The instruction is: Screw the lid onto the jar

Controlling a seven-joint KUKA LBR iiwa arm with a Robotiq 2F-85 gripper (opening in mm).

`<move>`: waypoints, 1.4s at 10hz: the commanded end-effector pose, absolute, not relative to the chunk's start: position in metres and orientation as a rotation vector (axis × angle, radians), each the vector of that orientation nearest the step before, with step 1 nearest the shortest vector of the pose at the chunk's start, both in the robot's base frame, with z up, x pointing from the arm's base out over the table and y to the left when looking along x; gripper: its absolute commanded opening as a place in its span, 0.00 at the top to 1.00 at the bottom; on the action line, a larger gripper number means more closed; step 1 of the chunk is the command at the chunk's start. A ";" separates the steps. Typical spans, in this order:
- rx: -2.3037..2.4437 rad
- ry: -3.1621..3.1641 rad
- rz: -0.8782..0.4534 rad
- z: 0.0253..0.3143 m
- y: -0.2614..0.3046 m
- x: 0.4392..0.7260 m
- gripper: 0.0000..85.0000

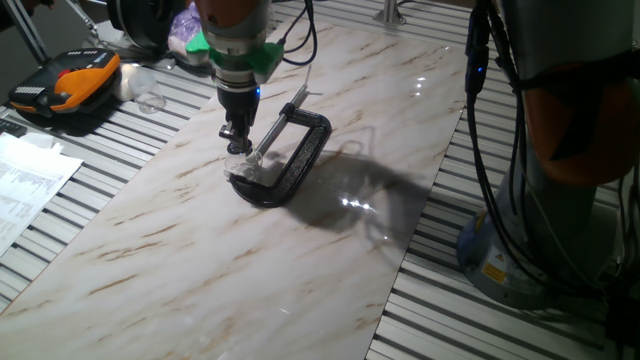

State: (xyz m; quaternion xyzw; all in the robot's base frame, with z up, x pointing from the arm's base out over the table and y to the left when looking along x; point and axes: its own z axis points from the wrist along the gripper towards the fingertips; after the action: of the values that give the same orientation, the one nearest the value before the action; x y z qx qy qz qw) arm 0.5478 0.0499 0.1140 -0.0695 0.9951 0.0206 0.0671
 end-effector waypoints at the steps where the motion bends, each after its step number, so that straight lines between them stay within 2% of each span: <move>1: -0.209 2.999 0.060 0.114 0.050 0.548 1.00; 14: -0.206 2.991 0.049 0.108 0.056 0.543 1.00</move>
State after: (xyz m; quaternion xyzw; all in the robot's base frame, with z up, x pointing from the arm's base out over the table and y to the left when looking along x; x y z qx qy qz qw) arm 0.5432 0.0557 0.1082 -0.0688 0.9949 0.0162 0.0714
